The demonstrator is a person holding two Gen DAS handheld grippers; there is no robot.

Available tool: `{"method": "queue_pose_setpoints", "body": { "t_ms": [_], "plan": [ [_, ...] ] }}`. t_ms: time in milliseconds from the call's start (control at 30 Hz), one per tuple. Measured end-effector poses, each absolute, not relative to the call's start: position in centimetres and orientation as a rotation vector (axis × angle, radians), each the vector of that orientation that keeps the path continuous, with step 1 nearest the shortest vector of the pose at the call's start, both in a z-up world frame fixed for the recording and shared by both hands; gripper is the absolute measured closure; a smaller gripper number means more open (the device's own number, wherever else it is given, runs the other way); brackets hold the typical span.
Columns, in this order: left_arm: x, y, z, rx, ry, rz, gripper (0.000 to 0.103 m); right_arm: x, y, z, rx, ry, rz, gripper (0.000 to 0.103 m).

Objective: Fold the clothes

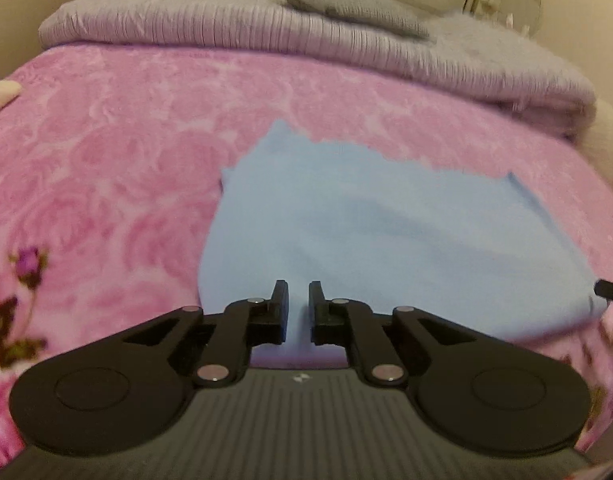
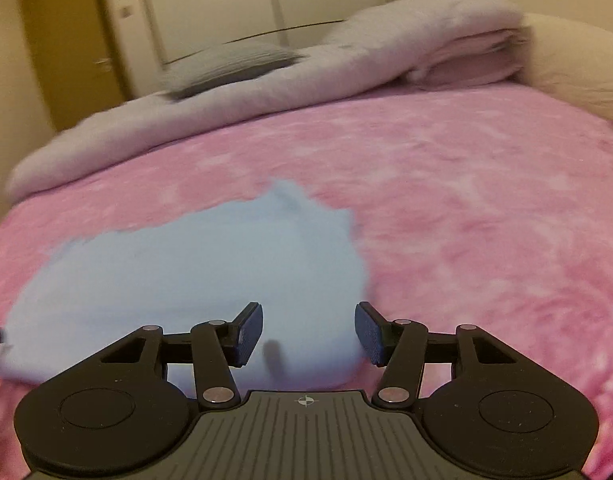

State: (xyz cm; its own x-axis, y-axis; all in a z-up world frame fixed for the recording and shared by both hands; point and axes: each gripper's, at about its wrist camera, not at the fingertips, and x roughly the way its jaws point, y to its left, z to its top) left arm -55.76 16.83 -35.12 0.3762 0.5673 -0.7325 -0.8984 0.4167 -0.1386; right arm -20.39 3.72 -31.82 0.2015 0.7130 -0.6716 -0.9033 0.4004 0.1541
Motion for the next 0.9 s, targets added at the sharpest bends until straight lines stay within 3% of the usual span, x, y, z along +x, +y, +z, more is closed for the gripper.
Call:
{"method": "queue_pose_setpoints", "body": {
  "t_ms": [367,900],
  "plan": [
    [-55.0,11.2,-32.4,-0.513,0.758,1.036,0.089,-24.7,-0.4,-28.2,-0.325,0.771,1.1,0.047],
    [-58.1,-0.8,-24.6,-0.394,0.636,1.0,0.083,-32.0,-9.6,-21.8,-0.265,0.695,1.172,0.046]
  ]
}}
